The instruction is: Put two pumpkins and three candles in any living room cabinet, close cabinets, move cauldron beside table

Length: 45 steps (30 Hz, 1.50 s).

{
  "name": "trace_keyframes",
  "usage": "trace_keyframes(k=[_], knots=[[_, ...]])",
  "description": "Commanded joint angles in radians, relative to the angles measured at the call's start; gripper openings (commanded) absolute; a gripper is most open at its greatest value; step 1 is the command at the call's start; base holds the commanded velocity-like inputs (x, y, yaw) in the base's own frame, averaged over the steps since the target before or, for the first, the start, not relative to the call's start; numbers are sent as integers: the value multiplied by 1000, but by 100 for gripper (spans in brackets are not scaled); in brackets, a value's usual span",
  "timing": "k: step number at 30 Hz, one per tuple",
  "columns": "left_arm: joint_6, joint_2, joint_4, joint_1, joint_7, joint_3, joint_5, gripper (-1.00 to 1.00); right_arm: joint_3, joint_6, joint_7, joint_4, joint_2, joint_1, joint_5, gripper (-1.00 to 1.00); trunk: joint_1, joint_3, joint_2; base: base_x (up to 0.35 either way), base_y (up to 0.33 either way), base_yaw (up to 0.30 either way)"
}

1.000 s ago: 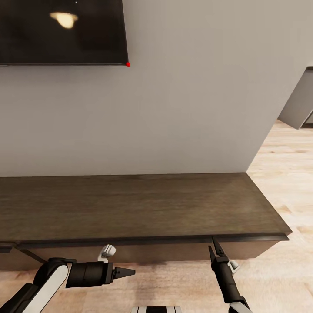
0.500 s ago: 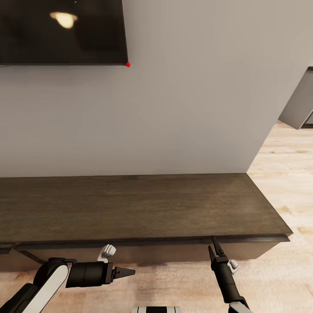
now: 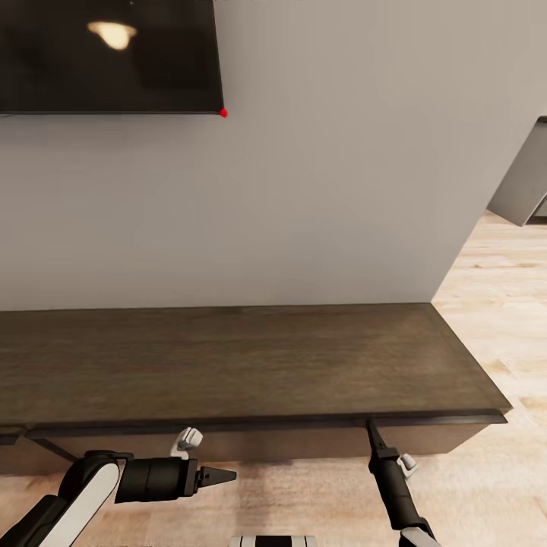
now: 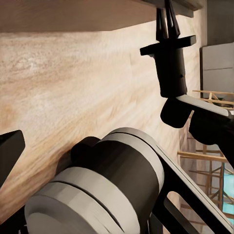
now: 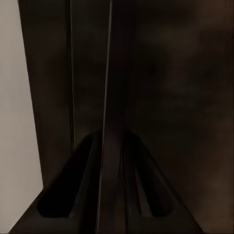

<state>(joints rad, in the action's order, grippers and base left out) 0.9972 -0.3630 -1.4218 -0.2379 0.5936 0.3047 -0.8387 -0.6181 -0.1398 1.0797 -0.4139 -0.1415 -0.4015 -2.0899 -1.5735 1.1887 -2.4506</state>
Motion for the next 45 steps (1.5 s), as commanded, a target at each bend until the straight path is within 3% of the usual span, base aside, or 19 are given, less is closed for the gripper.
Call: trace_keyframes(k=[1, 28, 45], knots=[[3, -1, 0, -1, 3, 1, 1, 100, -8, -6, 2, -1, -1, 0, -10, -100, 0, 1, 0, -71, 0, 0], [3, -1, 0, -1, 3, 1, 1, 100, -8, -6, 2, -1, 0, 0, -10, -100, 0, 1, 0, -15, 0, 0], [3, -1, 0, -1, 3, 1, 1, 100, -8, -6, 2, -2, 0, 0, -10, -100, 0, 1, 0, -172, 0, 0]])
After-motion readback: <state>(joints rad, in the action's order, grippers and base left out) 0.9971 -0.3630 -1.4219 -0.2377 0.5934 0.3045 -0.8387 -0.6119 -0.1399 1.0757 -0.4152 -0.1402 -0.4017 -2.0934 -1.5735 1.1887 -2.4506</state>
